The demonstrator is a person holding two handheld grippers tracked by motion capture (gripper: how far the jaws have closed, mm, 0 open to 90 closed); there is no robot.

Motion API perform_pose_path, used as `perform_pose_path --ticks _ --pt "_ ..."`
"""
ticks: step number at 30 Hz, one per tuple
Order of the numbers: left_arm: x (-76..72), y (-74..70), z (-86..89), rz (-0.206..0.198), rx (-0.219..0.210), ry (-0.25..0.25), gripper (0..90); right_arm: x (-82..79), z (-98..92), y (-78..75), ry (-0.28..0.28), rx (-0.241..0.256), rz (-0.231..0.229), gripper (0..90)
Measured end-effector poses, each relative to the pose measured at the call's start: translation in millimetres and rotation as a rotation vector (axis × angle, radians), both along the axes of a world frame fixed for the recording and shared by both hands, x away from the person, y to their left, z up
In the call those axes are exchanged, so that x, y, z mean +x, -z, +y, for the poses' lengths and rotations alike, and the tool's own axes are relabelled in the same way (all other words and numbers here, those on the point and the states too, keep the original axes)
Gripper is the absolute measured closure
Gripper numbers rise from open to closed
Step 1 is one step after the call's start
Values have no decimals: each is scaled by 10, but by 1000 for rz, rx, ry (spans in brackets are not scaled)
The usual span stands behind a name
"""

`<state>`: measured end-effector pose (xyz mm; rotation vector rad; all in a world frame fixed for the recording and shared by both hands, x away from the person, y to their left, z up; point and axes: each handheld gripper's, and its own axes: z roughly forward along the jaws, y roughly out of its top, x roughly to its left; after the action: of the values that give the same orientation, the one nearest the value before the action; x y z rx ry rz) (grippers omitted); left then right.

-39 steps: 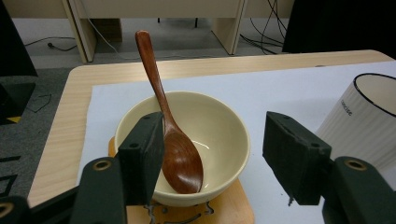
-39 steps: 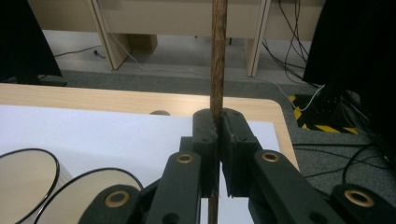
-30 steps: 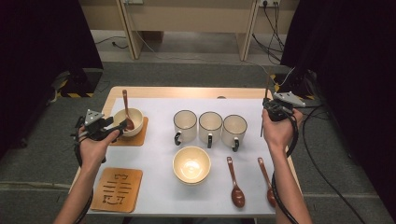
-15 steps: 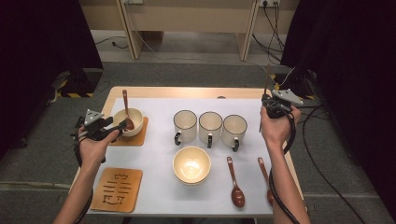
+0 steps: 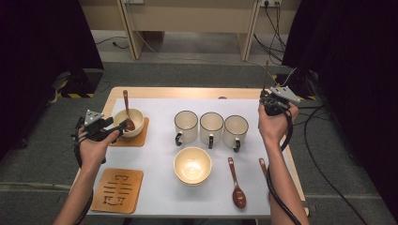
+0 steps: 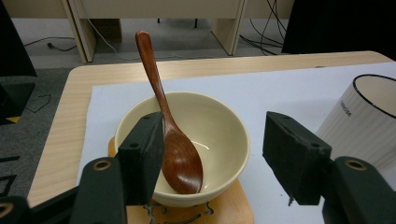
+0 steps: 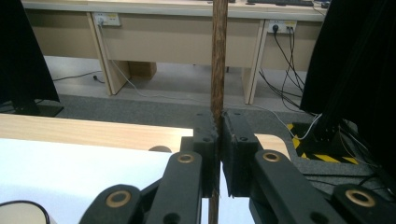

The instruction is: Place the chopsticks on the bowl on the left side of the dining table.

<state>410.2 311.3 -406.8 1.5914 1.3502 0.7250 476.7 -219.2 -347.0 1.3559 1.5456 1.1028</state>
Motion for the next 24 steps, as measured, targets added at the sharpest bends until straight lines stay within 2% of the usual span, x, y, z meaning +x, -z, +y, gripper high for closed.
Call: perform_pose_path --ticks 24 --pt "-6 -13 3 -6 2 0 379 131 172 -60 -17 0 -27 850"
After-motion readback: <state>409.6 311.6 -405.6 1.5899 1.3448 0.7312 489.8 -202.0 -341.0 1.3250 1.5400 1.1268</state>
